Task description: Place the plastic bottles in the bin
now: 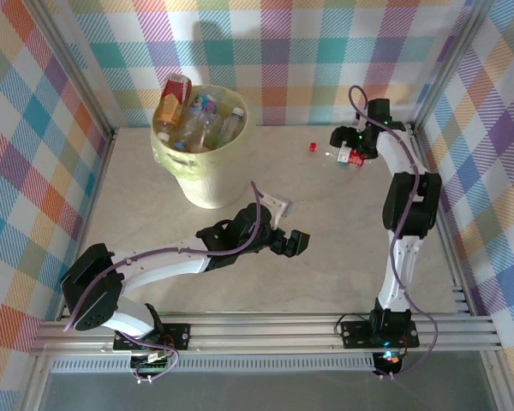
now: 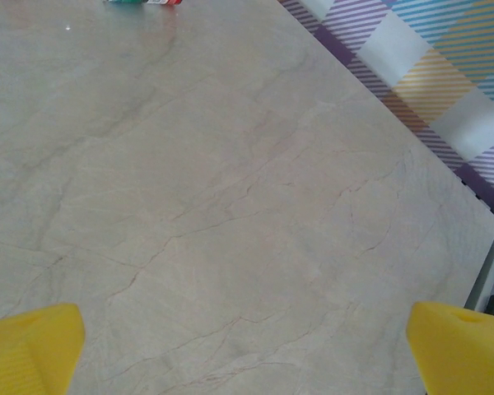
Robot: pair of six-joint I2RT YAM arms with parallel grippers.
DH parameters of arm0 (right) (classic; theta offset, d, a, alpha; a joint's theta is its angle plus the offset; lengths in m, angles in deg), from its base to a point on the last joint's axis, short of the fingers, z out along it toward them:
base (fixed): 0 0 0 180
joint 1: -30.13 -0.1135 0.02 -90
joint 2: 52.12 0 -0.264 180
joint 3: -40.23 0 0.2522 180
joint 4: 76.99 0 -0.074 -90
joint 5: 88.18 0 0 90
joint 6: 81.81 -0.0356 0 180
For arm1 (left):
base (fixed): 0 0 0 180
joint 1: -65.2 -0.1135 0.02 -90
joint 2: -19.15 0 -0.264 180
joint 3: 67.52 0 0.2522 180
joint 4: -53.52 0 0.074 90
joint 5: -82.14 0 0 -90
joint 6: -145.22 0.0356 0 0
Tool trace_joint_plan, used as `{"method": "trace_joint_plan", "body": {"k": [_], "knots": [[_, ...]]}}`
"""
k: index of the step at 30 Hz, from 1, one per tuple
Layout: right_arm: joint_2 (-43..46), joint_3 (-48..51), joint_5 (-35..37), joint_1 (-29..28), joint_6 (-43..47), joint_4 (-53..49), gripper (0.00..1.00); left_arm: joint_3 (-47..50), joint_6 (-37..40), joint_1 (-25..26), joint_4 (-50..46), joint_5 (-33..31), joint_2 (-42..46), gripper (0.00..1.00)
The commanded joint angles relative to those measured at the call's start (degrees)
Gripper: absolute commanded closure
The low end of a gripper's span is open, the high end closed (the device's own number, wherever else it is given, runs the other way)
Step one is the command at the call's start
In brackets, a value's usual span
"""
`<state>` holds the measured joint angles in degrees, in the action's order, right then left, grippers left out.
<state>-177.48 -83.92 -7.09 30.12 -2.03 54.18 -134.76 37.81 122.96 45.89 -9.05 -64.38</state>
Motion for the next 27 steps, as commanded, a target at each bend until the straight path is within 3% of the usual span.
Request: {"method": "trace_joint_plan", "body": {"k": [1, 6, 12, 20, 27], "knots": [[10.1, 8.4, -2.7, -2.2, 2.6, 0.8, 0.02, -1.2, -1.1, 1.3, 0.1, -0.6, 0.2, 0.0], [22.7, 23.4, -2.9, -3.7, 0.5, 6.4, 0.0, -0.7, -1.6, 1.6, 0.4, -0.3, 0.6, 0.0], [24.4, 24.3, -1.8, -3.7, -0.2, 7.3, 0.0, 0.3, -2.1, 2.2, 0.7, -0.1, 1.7, 0.0], [17.1, 19.8, 2.5, -3.6, -0.8, 11.9, 0.0, 2.7, -2.8, 2.6, 0.3, -1.8, 4.8, 0.0], [6.6, 9.1, 5.6, -2.9, -1.6, 11.7, 0.0, 2.8, -2.7, 2.6, -0.9, -2.6, 5.4, 0.0]]}}
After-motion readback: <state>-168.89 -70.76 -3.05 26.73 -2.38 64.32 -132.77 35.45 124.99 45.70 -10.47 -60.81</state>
